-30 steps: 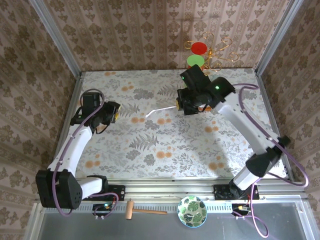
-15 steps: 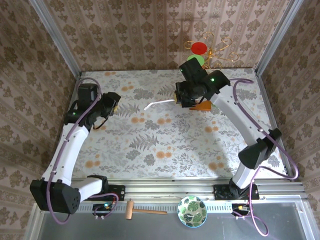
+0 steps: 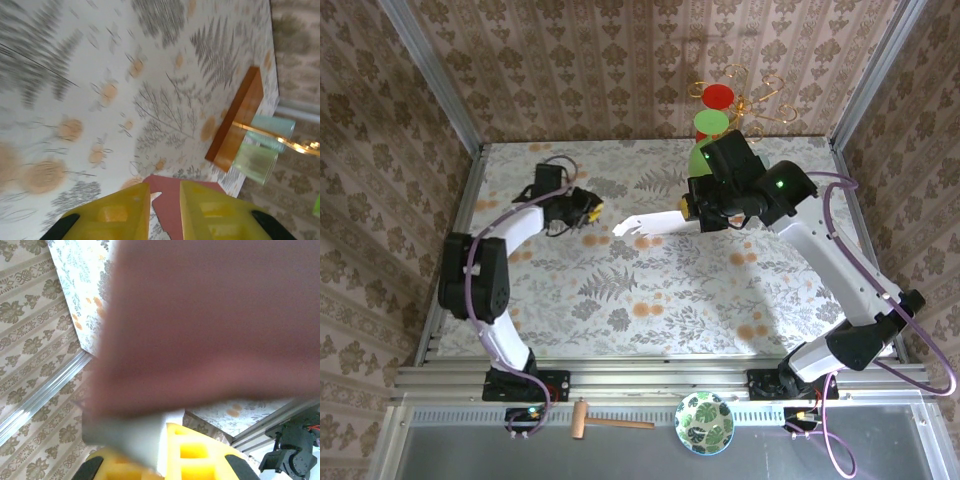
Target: Fold the paper box
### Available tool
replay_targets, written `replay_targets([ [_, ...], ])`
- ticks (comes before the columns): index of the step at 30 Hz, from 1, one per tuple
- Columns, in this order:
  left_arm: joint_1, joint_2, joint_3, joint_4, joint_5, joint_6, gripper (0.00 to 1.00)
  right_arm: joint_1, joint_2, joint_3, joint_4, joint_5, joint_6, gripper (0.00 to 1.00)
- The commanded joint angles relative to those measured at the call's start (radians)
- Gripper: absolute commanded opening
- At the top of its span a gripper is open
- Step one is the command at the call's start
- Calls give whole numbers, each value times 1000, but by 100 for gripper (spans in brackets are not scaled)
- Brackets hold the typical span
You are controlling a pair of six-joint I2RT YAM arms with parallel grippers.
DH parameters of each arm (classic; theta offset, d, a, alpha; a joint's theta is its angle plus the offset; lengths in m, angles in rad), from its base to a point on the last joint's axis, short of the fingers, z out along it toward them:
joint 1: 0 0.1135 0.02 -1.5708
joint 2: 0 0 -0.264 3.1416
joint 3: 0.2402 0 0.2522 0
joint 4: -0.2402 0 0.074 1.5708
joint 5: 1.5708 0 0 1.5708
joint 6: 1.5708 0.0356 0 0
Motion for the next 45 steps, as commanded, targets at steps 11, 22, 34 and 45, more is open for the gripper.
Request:
replay_targets([
  [11, -174, 28, -297, 591, 79, -258, 20, -66, 12, -47, 155, -70, 11, 0],
  [22, -210, -164, -451, 597, 47, -308, 20, -97, 93, -72, 299, -142, -14, 0],
  [34, 124, -205, -216, 209, 74, -74, 27, -75, 31, -40, 195, -116, -18, 0],
  [45, -77, 242, 123, 342, 224, -98, 28, -73, -7, -69, 237, -100, -2, 0],
])
